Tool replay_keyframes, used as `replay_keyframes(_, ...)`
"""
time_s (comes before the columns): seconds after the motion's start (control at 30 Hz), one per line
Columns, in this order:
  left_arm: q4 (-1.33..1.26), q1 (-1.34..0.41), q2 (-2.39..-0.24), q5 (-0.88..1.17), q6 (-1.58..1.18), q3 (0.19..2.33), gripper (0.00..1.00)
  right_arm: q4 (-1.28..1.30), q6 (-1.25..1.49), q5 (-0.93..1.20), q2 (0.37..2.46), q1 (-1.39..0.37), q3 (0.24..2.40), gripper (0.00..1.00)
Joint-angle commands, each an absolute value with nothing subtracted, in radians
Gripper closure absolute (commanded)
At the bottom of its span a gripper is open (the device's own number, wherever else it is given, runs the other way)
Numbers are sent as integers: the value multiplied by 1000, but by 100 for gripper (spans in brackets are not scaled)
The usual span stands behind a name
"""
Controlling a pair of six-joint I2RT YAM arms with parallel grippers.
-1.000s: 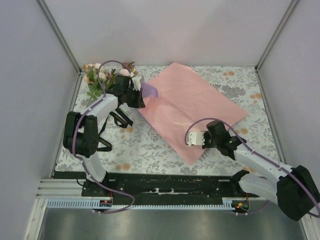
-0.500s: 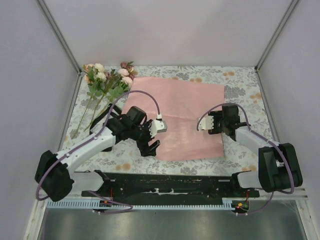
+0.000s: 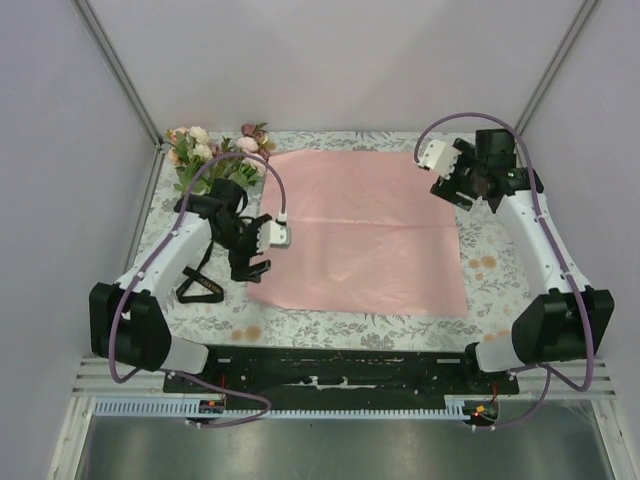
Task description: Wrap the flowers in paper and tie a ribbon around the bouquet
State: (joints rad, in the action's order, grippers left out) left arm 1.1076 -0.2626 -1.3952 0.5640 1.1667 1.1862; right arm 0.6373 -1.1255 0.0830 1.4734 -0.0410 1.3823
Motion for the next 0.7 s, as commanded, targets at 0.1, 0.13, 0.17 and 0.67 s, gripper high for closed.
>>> replay_keyframes(0.1,976,-317,-1229,371,1633,838,6,1097,-718,238,1427,-120,1283,19)
replay_keyframes(0.13,959,-333,-1226,348,1656,801,8,1100,-681,241,1425,-120,1270,19)
replay_keyframes(0.17,934,-353,-1227,330,1661,767,10,1110,-645,248,1427,-120,1252,20)
replay_keyframes(0.67,692,-905,-1325,443,941,770,98,1186,-413,233,1474,86,1316,20)
